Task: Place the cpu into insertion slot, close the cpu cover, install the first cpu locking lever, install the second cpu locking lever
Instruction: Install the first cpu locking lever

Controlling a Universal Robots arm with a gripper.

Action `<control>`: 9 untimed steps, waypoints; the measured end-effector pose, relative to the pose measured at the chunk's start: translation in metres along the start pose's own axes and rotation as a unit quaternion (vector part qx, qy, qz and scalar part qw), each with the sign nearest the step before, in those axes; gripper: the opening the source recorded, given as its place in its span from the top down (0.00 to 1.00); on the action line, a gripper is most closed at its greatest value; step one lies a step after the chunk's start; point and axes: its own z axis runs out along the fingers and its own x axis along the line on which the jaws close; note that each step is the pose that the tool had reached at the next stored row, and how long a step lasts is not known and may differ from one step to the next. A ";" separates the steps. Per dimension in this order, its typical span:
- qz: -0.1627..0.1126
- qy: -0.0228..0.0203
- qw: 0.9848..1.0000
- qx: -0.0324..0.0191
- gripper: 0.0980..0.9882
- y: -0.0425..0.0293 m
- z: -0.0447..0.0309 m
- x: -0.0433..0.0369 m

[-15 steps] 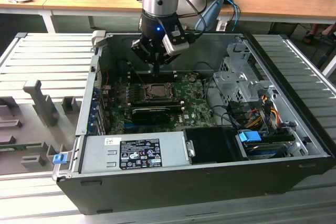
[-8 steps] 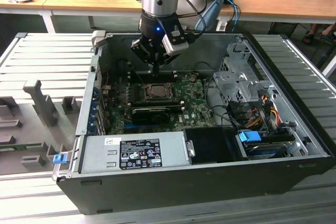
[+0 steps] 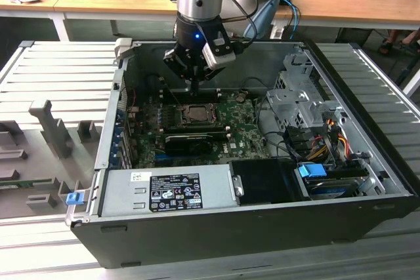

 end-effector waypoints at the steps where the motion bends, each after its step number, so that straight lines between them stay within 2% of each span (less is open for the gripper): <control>1: 0.000 0.000 1.000 0.000 0.99 0.0000 0.0000 0.0002; 4: 0.000 0.000 1.000 0.000 0.99 -0.0002 0.0000 0.0019; 7: -0.002 0.000 1.000 0.000 0.99 -0.0009 0.0003 0.0086; 8: -0.010 0.000 1.000 0.000 0.99 -0.0008 0.0003 0.0086; 9: -0.040 0.001 0.999 0.000 0.99 -0.0008 0.0008 0.0087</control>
